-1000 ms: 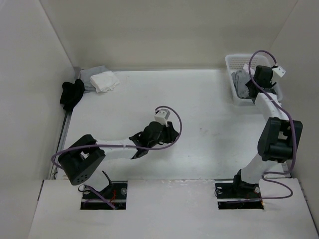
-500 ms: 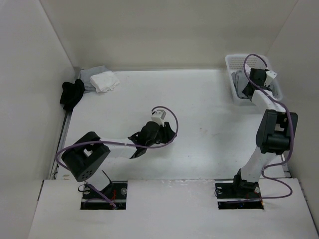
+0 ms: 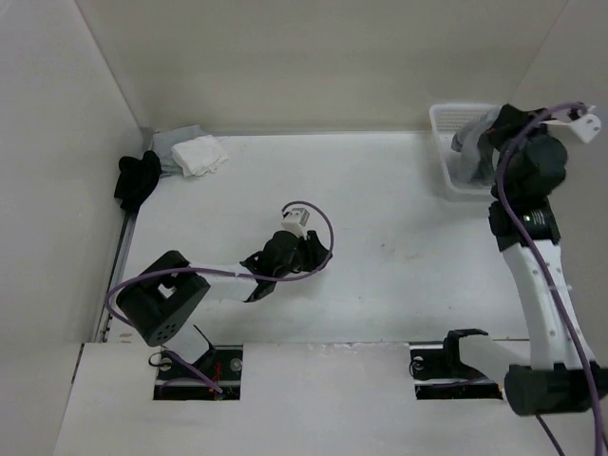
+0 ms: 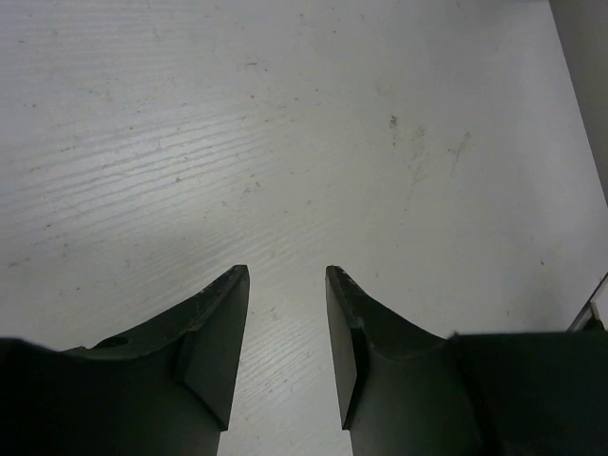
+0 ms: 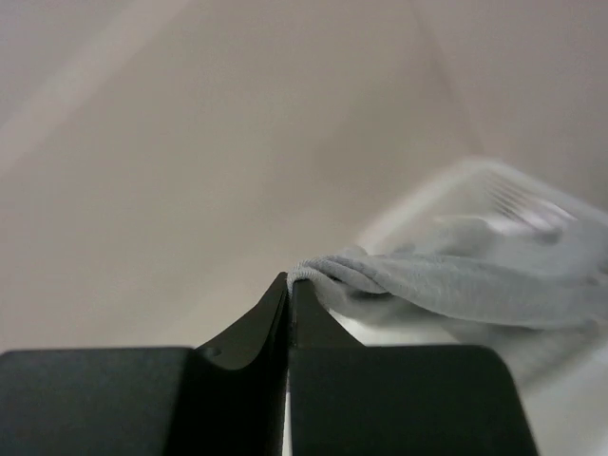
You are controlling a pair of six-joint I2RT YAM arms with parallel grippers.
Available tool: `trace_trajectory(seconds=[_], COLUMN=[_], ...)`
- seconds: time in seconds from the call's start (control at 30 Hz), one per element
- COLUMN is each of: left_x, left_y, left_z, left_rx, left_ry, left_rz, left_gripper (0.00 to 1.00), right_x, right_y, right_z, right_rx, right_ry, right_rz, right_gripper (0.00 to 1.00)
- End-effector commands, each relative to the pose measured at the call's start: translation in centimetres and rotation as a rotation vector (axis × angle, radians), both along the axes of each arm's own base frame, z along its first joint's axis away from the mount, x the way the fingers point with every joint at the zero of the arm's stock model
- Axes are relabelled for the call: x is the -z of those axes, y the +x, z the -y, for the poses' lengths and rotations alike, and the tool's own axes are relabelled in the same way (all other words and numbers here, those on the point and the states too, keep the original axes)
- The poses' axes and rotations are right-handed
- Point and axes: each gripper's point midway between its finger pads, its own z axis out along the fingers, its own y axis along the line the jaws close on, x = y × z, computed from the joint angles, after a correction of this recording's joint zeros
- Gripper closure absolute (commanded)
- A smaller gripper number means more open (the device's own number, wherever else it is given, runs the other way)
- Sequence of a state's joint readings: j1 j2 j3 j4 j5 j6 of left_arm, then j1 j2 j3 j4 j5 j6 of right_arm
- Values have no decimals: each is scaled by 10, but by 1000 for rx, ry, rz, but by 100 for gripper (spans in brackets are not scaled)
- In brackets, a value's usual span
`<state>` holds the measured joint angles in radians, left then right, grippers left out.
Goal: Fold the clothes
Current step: Move the tank top to the center of the board
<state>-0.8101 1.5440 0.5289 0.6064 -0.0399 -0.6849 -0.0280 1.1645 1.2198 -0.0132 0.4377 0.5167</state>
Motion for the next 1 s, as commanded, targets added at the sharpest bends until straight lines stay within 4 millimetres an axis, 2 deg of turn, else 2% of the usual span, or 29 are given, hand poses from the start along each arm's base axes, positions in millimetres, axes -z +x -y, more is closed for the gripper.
trace_trajectory(seconds=[0.0, 0.03, 0.07, 0.13, 0.17, 0.23, 0.27, 0.33, 0.37, 0.4, 0.43, 0.47, 0.53, 0.6, 0.67, 0.73, 0.77, 0.83, 0.9, 0.93, 0.97], left_x=[-21, -21, -19, -20, -21, -26, -31, -39, -43, -44, -47, -47, -50, -51, -55, -65, -72, -87, -93, -96, -98], left_y=[12, 15, 22, 28, 32, 37, 41, 46, 50, 53, 56, 57, 59, 59, 58, 56, 55, 53, 52, 51, 51], left_z=[-9, -13, -24, -34, -42, -53, -62, -76, -92, -102, -117, -122, -137, -140, -139, -140, -141, -150, -160, -170, -179], left_rx=[-50, -65, -109, -149, -177, -213, -238, -279, -324, -354, -401, -413, -449, -451, -442, -430, -431, -455, -494, -532, -570], left_ry=[-81, -87, -99, -116, -129, -147, -161, -180, -192, -199, -212, -217, -233, -237, -240, -247, -250, -255, -257, -260, -262], left_rz=[34, 30, 14, 0, -5, -6, 0, 8, 5, 1, -2, -4, 2, -2, -4, 14, 31, 73, 96, 112, 123], left_gripper=[63, 63, 63, 63, 63, 63, 63, 63, 63, 63, 63, 63, 63, 63, 63, 63, 63, 63, 63, 63, 63], right_x=[-158, -177, -205, -227, -241, -253, -255, -243, -218, -202, -167, -160, -109, -74, -57, -46, -32, 14, 44, 79, 98], right_y=[-84, -101, -124, -144, -157, -168, -169, -158, -138, -124, -97, -92, -53, -18, 7, 16, 24, 39, 44, 43, 40], right_z=[-61, -77, -105, -131, -151, -176, -198, -227, -253, -266, -291, -295, -326, -340, -344, -348, -356, -380, -400, -425, -441], right_rx=[-175, -239, -352, -460, -547, -642, -713, -783, -832, -851, -894, -901, -965, -984, -976, -977, -986, -1030, -1060, -1106, -1143], right_ry=[-10, -13, -18, -26, -28, -43, -46, -52, -57, -56, -45, -40, -18, -4, 13, 34, 39, 49, 74, 105, 116], right_rz=[477, 530, 606, 664, 696, 721, 717, 676, 609, 566, 482, 465, 355, 278, 230, 191, 151, 37, -36, -128, -177], right_gripper=[100, 100, 100, 100, 100, 100, 99, 99, 99, 99, 99, 99, 98, 99, 99, 98, 96, 93, 93, 94, 95])
